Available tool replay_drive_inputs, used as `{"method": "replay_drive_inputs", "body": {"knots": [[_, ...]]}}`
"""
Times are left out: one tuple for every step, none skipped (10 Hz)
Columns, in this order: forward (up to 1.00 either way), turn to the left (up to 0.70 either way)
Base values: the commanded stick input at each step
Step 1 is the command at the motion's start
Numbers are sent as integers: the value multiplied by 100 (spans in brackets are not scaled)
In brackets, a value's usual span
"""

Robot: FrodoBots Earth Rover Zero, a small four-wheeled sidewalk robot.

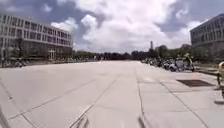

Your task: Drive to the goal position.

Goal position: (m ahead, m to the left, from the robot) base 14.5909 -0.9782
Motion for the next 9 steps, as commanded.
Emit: {"method": "replay_drive_inputs", "body": {"knots": [[50, 0], [50, 0], [50, 0], [50, 0], [50, 0], [50, 0], [50, 0], [50, 0], [50, 0]]}}
